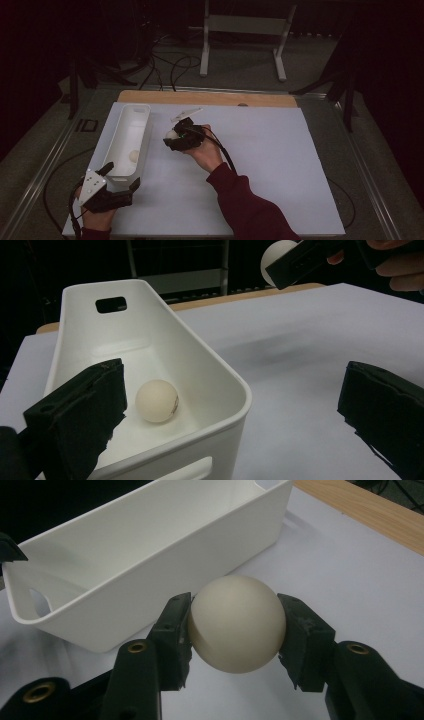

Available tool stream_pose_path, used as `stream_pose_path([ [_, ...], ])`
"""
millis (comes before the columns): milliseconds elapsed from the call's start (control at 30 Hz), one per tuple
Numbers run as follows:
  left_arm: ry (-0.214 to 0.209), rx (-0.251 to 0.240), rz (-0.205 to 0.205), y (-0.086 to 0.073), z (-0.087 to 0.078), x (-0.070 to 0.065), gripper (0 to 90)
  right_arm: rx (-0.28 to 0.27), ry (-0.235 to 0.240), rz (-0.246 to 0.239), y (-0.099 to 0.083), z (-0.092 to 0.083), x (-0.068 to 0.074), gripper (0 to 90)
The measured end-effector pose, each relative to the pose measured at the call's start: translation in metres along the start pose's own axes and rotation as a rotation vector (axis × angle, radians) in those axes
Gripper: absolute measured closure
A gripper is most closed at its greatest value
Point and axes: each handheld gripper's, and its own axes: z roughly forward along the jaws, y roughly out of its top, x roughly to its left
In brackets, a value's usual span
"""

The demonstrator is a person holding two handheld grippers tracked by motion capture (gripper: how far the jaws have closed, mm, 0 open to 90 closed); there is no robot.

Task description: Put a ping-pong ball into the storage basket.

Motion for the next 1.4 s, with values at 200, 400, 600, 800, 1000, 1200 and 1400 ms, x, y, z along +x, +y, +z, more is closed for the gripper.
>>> stream_pose_path([
  [200,-0.002,0.0,0.001,0.0,0.0,0.0,0.1,-0.003,0.008,0.003,0.003,0.003,0.001,50.4],
  [400,-0.004,0.003,0.003,0.0,0.001,0.0,0.1,-0.003,0.007,-0.006,0.006,0.005,0.002,50.4],
  [600,-0.003,0.001,0.003,0.0,0.0,0.0,0.1,-0.001,0.007,-0.012,0.01,0.008,0.003,50.4],
  [800,-0.003,0.0,0.002,0.0,0.0,0.001,0.1,0.0,0.002,-0.015,0.013,0.011,0.003,50.5],
  [1000,-0.002,0.0,0.001,0.0,0.0,0.001,0.1,-0.006,0.0,-0.023,0.018,0.014,0.004,50.4],
  [1200,-0.003,-0.002,0.002,0.0,0.0,0.002,0.1,-0.011,0.002,-0.026,0.023,0.017,0.006,50.5],
  [1400,-0.003,-0.003,0.003,0.0,0.0,0.002,0.1,-0.021,0.005,-0.031,0.028,0.02,0.008,50.5],
])
